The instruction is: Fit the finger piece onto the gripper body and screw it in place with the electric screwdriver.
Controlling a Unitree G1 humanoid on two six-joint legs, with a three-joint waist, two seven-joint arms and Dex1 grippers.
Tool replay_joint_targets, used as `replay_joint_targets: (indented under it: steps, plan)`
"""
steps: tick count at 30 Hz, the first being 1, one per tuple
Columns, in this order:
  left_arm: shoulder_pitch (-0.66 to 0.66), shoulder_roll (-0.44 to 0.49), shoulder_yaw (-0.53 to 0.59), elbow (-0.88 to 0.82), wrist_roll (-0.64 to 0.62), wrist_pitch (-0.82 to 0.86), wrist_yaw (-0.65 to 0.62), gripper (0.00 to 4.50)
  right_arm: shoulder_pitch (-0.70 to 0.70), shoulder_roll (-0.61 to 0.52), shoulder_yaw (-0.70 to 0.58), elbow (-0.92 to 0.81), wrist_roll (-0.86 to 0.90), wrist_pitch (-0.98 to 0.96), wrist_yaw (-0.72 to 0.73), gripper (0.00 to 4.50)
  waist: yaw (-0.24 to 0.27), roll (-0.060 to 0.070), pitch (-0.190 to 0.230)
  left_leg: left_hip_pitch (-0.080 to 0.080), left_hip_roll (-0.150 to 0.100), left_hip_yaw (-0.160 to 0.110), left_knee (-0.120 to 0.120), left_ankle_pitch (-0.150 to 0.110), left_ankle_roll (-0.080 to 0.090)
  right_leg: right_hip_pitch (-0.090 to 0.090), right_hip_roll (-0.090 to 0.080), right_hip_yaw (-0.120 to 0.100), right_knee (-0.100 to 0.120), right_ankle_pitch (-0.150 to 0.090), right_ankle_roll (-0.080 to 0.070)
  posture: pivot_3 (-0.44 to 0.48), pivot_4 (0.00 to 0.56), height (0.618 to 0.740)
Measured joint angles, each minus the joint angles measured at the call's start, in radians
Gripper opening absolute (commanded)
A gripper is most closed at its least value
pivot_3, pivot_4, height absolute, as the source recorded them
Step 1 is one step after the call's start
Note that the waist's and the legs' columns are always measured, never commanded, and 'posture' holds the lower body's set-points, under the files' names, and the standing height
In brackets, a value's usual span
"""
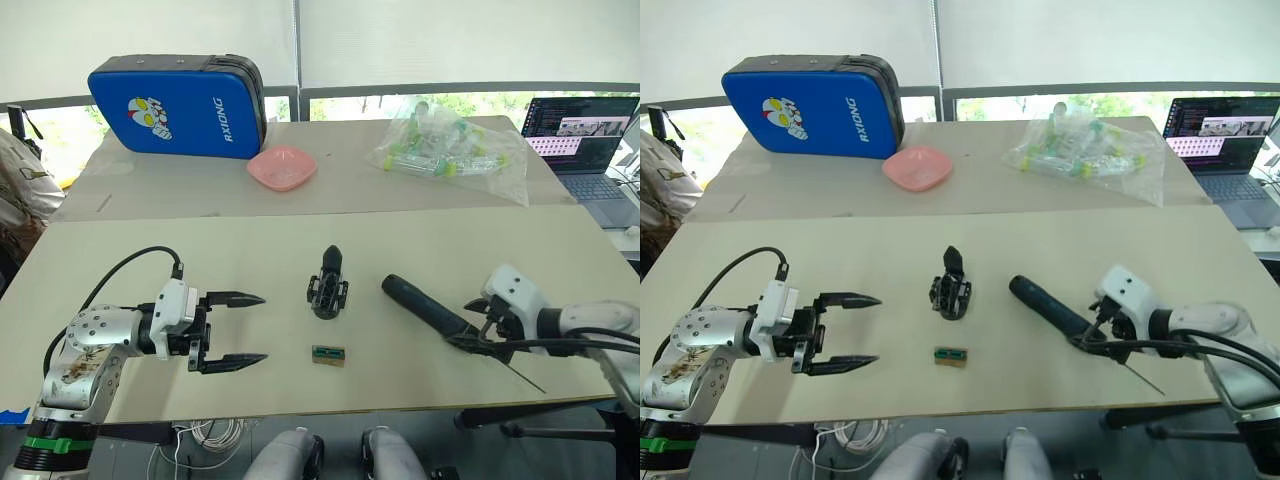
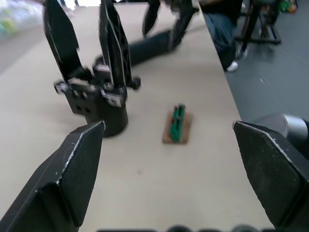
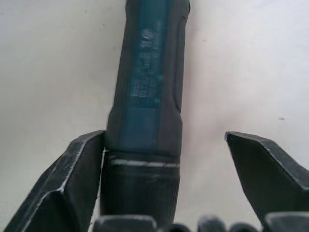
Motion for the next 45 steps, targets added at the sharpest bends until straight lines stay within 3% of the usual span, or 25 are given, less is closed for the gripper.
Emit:
replay_joint_targets:
  steps: [4, 8, 13, 17, 23, 28, 31, 36, 42, 45]
  plan:
    - [-0.007, -0.014, -0.016, 0.001, 0.0, -0.011, -0.002, 4.5, -0.144, -0.132, 0.073, -0.061, 0.071, 0.195, 0.095, 4.42, -0.002, 0.0, 0.0, -0.001, 0.0, 0.0, 0.0, -0.001, 0.001, 0.0, 0.0, 0.0, -0.001, 0.0, 0.0, 0.0, 0.15, 0.74]
    - [0.004, -0.036, -0.048, -0.003, 0.0, -0.012, -0.001, 4.5, -0.367, -0.225, 0.304, -0.096, 0.053, 0.389, 0.155, 4.42, -0.006, 0.0, 0.0, -0.004, 0.0, 0.001, 0.0, -0.001, 0.002, -0.003, -0.001, 0.0, -0.001, 0.0, 0.0, 0.0, 0.15, 0.74]
    - [0.007, -0.042, -0.062, -0.007, 0.001, -0.013, 0.005, 4.5, -0.579, -0.145, 0.545, -0.074, 0.003, 0.496, 0.171, 4.42, -0.014, -0.002, 0.0, -0.009, 0.0, 0.002, 0.0, 0.001, -0.002, -0.011, -0.002, 0.0, 0.0, 0.0, 0.0, 0.0, 0.15, 0.74]
    - [0.008, -0.043, -0.064, -0.009, 0.001, -0.013, 0.008, 4.5, -0.646, -0.089, 0.696, -0.014, -0.066, 0.5, 0.166, 4.42, -0.011, -0.002, 0.0, -0.014, -0.001, 0.003, 0.001, 0.003, -0.005, -0.015, -0.002, 0.0, 0.0, 0.0, 0.0, 0.0, 0.15, 0.74]
    - [0.012, -0.046, -0.073, -0.021, 0.0, -0.011, 0.01, 4.5, -0.69, -0.023, 0.817, -0.012, -0.08, 0.538, 0.156, 4.42, -0.01, -0.002, -0.001, -0.014, -0.001, 0.003, 0.001, 0.003, -0.005, -0.015, -0.002, 0.0, 0.0, 0.001, 0.0, 0.0, 0.15, 0.74]
    - [0.024, -0.046, -0.073, -0.021, 0.0, -0.011, 0.013, 4.5, -0.694, -0.002, 0.828, -0.001, -0.099, 0.564, 0.127, 4.42, -0.013, -0.003, -0.001, -0.013, -0.001, 0.003, 0.003, 0.003, -0.005, -0.014, -0.002, 0.0, 0.001, 0.001, 0.0, 0.0, 0.15, 0.74]
    - [0.024, -0.045, -0.073, -0.022, 0.0, -0.009, 0.013, 4.5, -0.691, 0.011, 0.831, 0.002, -0.103, 0.578, 0.098, 3.66, -0.012, -0.006, -0.003, -0.013, -0.001, 0.003, 0.005, 0.003, -0.005, -0.014, -0.002, -0.001, 0.002, 0.002, -0.001, 0.0, 0.15, 0.74]
    - [0.024, -0.038, -0.073, -0.023, 0.0, -0.008, 0.009, 4.5, -0.668, 0.004, 0.822, 0.001, -0.117, 0.57, 0.072, 1.96, -0.008, -0.008, -0.004, -0.013, -0.001, 0.003, 0.007, 0.003, -0.005, -0.013, -0.002, -0.002, 0.003, 0.002, 0.0, 0.0, 0.15, 0.74]
    - [0.018, -0.027, -0.074, -0.022, 0.0, -0.006, 0.005, 4.5, -0.643, -0.065, 0.801, -0.019, -0.087, 0.547, 0.113, 1.94, -0.001, -0.008, -0.004, -0.014, -0.001, 0.003, 0.008, 0.003, -0.005, -0.015, -0.002, -0.002, 0.002, 0.002, 0.0, 0.0, 0.15, 0.74]
    - [0.01, -0.02, -0.075, -0.017, 0.001, -0.002, 0.0, 4.5, -0.614, -0.108, 0.716, -0.024, -0.057, 0.484, 0.138, 1.94, -0.005, -0.007, -0.004, -0.015, -0.001, 0.004, 0.008, 0.003, -0.004, -0.015, -0.002, -0.001, 0.002, 0.002, 0.0, 0.0, 0.15, 0.74]
